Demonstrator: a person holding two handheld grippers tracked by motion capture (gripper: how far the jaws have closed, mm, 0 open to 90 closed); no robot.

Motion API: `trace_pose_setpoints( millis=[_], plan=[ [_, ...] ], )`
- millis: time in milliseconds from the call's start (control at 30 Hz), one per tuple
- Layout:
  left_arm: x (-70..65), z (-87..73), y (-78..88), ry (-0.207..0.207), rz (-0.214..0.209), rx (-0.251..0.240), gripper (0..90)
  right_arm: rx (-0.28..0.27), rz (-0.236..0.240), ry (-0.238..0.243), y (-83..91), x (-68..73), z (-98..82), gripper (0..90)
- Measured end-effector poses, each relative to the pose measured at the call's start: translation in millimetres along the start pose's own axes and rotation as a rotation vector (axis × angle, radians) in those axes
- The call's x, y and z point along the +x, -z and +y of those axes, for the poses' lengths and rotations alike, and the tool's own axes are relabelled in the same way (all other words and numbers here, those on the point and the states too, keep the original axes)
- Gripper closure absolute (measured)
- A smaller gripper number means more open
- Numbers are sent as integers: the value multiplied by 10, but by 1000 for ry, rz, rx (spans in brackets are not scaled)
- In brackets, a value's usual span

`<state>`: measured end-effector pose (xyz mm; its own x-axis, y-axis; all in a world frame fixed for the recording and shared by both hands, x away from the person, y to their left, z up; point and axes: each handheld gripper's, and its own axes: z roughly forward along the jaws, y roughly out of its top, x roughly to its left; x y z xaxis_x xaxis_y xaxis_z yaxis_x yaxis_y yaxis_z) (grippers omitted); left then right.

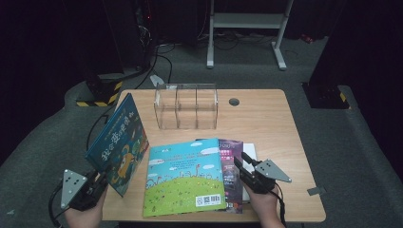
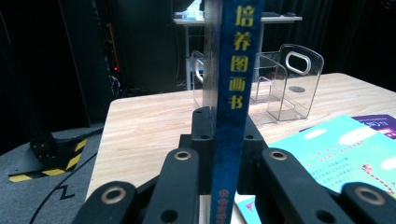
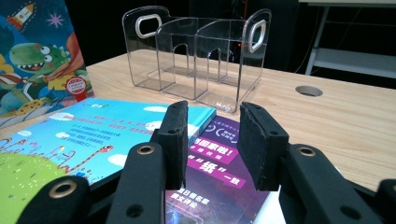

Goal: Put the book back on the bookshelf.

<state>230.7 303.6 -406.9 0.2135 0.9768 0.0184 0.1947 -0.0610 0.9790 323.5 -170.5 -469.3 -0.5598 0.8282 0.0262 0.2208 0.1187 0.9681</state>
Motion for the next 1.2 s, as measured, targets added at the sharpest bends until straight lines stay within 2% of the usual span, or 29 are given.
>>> trace_pose_setpoints(
  millis=[167,233,433,467,533,700,800,1000,1100,1200],
  plan=[
    [2,36,-65,28,2,-12,787,6,-6,-5,16,-17,-23,629],
    [9,55,-103,38,1,-18,744,10,-11,-3,24,-31,-36,629],
    [1,104,-212,15,1,-30,735,24,-31,-5,70,-51,-68,625],
    [-4,115,-222,3,3,-33,758,26,-37,-8,81,-55,-71,627],
    [-4,128,-234,-2,12,-32,799,39,-50,-15,95,-66,-86,634],
    [54,139,-249,0,1,-27,809,92,-101,-24,106,-93,-143,636],
    [86,138,-250,16,-12,-26,807,109,-104,-30,117,-119,-166,605],
    [89,145,-263,-2,-30,-23,807,128,-102,-62,143,-213,-149,587],
    [85,142,-266,-1,-41,-21,800,158,-124,-14,158,-270,-151,587],
    [86,129,-269,8,-35,-26,803,155,-147,-21,195,-337,-191,585]
  ],
)
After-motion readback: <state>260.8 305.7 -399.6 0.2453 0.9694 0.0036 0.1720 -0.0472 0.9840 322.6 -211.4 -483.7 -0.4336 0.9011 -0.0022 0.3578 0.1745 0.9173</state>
